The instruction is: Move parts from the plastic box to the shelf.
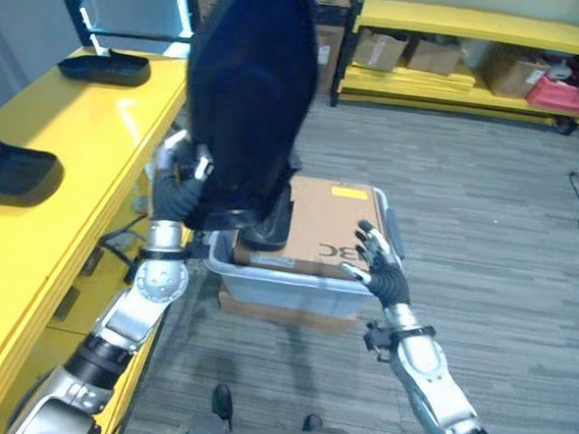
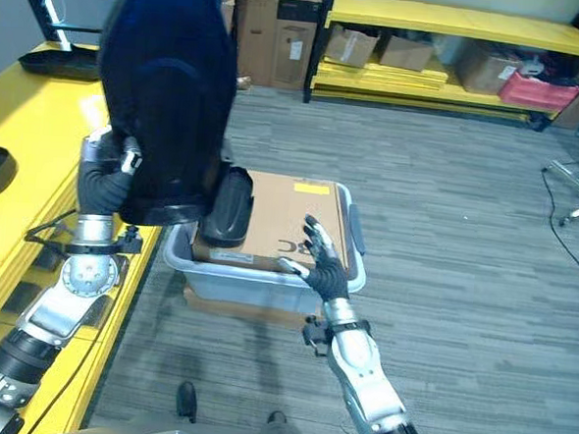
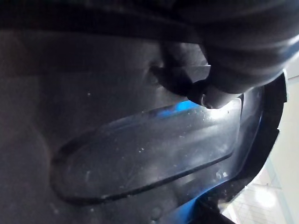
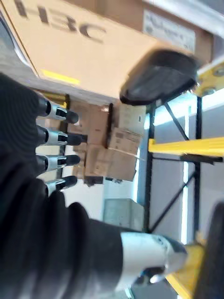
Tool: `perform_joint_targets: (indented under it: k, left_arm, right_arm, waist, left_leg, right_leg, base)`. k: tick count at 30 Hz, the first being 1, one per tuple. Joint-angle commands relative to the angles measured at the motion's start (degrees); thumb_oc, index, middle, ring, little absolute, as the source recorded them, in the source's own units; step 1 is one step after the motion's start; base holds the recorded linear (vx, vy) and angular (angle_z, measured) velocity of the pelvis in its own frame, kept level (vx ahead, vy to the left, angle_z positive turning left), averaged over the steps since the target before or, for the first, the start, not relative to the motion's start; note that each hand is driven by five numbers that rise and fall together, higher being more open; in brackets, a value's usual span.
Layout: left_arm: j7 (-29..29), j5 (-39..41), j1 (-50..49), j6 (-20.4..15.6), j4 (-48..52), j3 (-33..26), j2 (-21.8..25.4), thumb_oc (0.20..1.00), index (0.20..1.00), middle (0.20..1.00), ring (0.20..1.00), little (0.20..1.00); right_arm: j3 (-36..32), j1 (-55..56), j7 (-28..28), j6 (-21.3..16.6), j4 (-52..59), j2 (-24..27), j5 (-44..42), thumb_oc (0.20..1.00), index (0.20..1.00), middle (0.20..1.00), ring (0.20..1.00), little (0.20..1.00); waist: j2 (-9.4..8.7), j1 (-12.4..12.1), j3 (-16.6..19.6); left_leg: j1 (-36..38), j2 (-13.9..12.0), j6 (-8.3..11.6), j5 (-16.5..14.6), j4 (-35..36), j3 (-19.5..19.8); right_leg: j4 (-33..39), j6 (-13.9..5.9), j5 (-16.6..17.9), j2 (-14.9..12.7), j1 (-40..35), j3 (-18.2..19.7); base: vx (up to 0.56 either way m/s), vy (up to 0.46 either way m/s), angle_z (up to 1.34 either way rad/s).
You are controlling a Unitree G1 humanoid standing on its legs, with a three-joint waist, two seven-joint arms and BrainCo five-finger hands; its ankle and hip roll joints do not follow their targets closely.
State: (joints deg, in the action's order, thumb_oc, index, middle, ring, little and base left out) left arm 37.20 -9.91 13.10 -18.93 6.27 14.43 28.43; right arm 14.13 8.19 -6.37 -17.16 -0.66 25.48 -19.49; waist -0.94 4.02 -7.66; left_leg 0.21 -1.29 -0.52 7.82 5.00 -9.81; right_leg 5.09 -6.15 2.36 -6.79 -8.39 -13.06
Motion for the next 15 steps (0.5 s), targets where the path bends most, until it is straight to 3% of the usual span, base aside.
perform_joint_targets:
  k: [1, 2, 4, 5, 6, 8, 9, 10, 13, 15]
  left_arm:
    - [4.59, -0.23, 4.62, -7.87, -0.06, -2.22, 2.3, 0.2, 0.2, 0.2, 0.2, 0.2]
    - [3.41, 4.13, 4.52, -9.46, -0.22, -2.76, 2.24, 0.2, 0.2, 0.2, 0.2, 0.2]
    - [2.42, 5.34, 4.15, -10.21, 0.09, -3.19, 1.76, 0.2, 0.2, 0.2, 0.2, 0.2]
    - [2.02, 5.65, 4.01, -10.45, 0.18, -3.34, 1.66, 0.2, 0.2, 0.2, 0.2, 0.2]
    - [0.26, 7.64, 3.47, -11.21, 1.0, -3.48, 1.08, 0.2, 0.2, 0.2, 0.2, 0.2]
    - [-2.82, 8.93, 1.92, -11.25, 3.05, -4.35, -0.48, 0.2, 0.2, 0.2, 0.2, 0.2]
    - [-2.88, 8.97, 1.88, -11.19, 3.14, -4.4, -0.46, 0.2, 0.2, 0.2, 0.2, 0.2]
    - [-5.0, 9.57, 0.64, -10.3, 4.85, -5.13, -1.03, 0.2, 0.2, 0.2, 0.2, 0.2]
    - [-7.0, 10.43, -0.69, -7.92, 7.4, -7.22, -1.38, 0.2, 0.2, 0.2, 0.2, 0.2]
    - [-8.29, 11.86, -1.32, -7.01, 8.46, -8.46, -1.37, 0.2, 0.2, 0.2, 0.2, 0.2]
  right_arm:
    - [0.61, -1.54, 4.32, 1.06, -7.39, -0.21, -4.34, 1.0, 1.0, 1.0, 1.0, 1.0]
    - [0.64, -0.95, 5.71, 5.82, -17.03, -1.3, -3.0, 1.0, 1.0, 1.0, 1.0, 1.0]
    - [0.94, -0.81, 5.33, 7.19, -22.66, -1.89, -0.08, 1.0, 1.0, 1.0, 1.0, 1.0]
    - [1.11, -0.87, 5.22, 9.22, -24.01, -2.08, 0.45, 1.0, 1.0, 1.0, 1.0, 1.0]
    - [1.68, -0.88, 6.16, 13.54, -30.64, -3.15, -0.42, 1.0, 1.0, 1.0, 1.0, 1.0]
    - [1.42, -1.76, 9.12, 13.46, -42.83, -5.0, -0.62, 1.0, 1.0, 1.0, 1.0, 1.0]
    - [1.44, -1.89, 9.18, 13.27, -43.1, -5.05, -0.63, 1.0, 1.0, 1.0, 1.0, 1.0]
    - [1.29, -3.99, 10.71, 16.73, -52.03, -6.75, -0.5, 1.0, 1.0, 1.0, 1.0, 1.0]
    - [0.78, -6.68, 14.92, 22.0, -61.61, -8.67, 0.54, 1.0, 1.0, 1.0, 1.0, 1.0]
    - [1.08, -7.44, 15.62, 22.89, -64.09, -9.2, 2.39, 1.0, 1.0, 1.0, 1.0, 1.0]
  waist:
    - [-1.1, -0.13, -0.04]
    - [-1.29, -0.27, -0.17]
    - [-1.34, -0.62, -0.18]
    - [-1.37, -0.73, -0.22]
    - [-1.46, -1.41, -0.33]
    - [-1.42, -3.32, -0.45]
    - [-1.43, -3.28, -0.49]
    - [-1.22, -5.51, -0.49]
    - [-0.76, -8.3, -0.66]
    - [-0.52, -9.43, -0.89]
  left_leg:
    - [7.59, -1.56, 1.73, -12.31, 0.0, -1.34]
    - [7.67, -1.64, 1.92, -12.41, 0.0, -1.27]
    - [7.57, -1.72, 2.04, -12.39, 0.0, -1.14]
    - [7.57, -1.75, 2.09, -12.39, 0.0, -1.08]
    - [7.52, -1.89, 2.3, -12.32, 0.0, -0.71]
    - [7.55, -2.0, 2.6, -12.28, 0.0, 0.44]
    - [7.57, -2.0, 2.61, -12.29, 0.0, 0.47]
    - [7.62, -2.04, 2.74, -12.11, 0.0, 1.88]
    - [7.51, -2.24, 2.97, -11.4, 0.0, 3.65]
    - [7.21, -2.35, 3.05, -11.03, -0.19, 4.56]
  right_leg:
    - [-1.59, -1.3, -4.57, -1.11, 0.12, -0.66]
    - [-1.47, -1.22, -4.71, -1.13, -0.12, -0.94]
    - [-1.32, -1.08, -4.74, -1.14, -0.25, -1.2]
    - [-1.27, -1.03, -4.75, -1.13, -0.33, -1.28]
    - [-1.16, -0.79, -4.83, -1.06, -0.65, -1.77]
    - [-1.08, -0.36, -5.1, -0.94, -1.4, -2.84]
    - [-1.06, -0.36, -5.1, -0.93, -1.45, -2.88]
    - [-1.15, 0.11, -5.44, -0.77, -2.06, -3.97]
    - [-2.37, 0.96, -6.48, -0.63, -2.52, -5.54]
    - [-3.59, 1.38, -7.29, -0.59, -2.62, -6.29]
  base:
    - [0.01, -0.04, -0.03]
    - [0.01, -0.049, -0.01]
    - [0.01, -0.043, 0.01]
    - [0.01, -0.065, 0.01]
    - [0.02, -0.086, -0.01]
    - [0.03, -0.1, 0.01]
    - [0.05, -0.127, 0.16]
    - [0.04, -0.098, 0.29]
    - [0.03, -0.106, 0.41]
    - [0.01, -0.108, 0.41]
